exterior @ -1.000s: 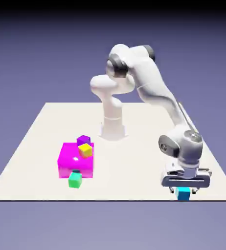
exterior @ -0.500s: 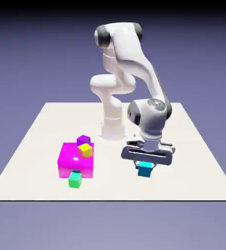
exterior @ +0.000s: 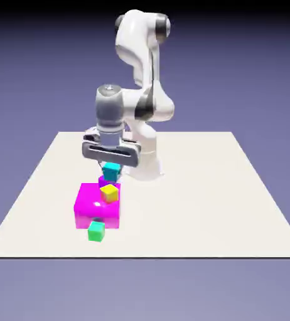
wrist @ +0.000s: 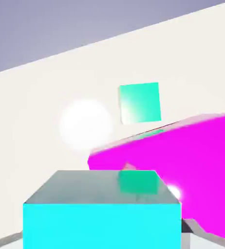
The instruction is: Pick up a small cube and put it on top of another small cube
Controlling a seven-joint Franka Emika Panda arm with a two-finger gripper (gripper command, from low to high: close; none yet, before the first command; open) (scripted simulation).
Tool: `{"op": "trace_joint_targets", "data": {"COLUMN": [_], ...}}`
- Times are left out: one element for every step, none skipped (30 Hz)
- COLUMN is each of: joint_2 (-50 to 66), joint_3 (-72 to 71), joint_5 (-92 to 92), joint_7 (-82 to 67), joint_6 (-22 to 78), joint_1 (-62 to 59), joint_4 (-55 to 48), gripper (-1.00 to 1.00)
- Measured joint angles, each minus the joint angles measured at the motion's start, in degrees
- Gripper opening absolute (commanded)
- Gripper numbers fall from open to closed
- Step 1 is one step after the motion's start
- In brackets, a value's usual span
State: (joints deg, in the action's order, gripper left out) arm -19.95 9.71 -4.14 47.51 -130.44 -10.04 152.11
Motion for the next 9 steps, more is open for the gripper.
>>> {"op": "trace_joint_targets", "data": {"joint_2": [0.0, 1.75, 3.5, 5.25, 7.0, 8.75, 9.07, 9.07, 9.07], "joint_3": [0.0, 0.11, 0.21, 0.32, 0.43, 0.54, 0.56, 0.55, 0.55], "joint_5": [0.0, 0.19, 0.37, 0.56, 0.73, 0.91, 0.94, 0.83, 0.83], "joint_7": [0.0, -0.18, -0.35, -0.52, -0.68, -0.84, -0.87, -0.79, -0.79], "joint_6": [0.0, -2.48, -4.97, -7.46, -9.95, -12.44, -12.9, -12.9, -12.9], "joint_1": [0.0, 0.04, 0.08, 0.13, 0.17, 0.21, 0.22, 0.21, 0.21], "joint_4": [0.0, 0.75, 1.51, 2.26, 3.02, 3.77, 3.91, 3.91, 3.91], "gripper": [-1.0, -1.0, -1.0, -1.0, -1.0, -1.0, 1.0, 1.0, 1.0]}}
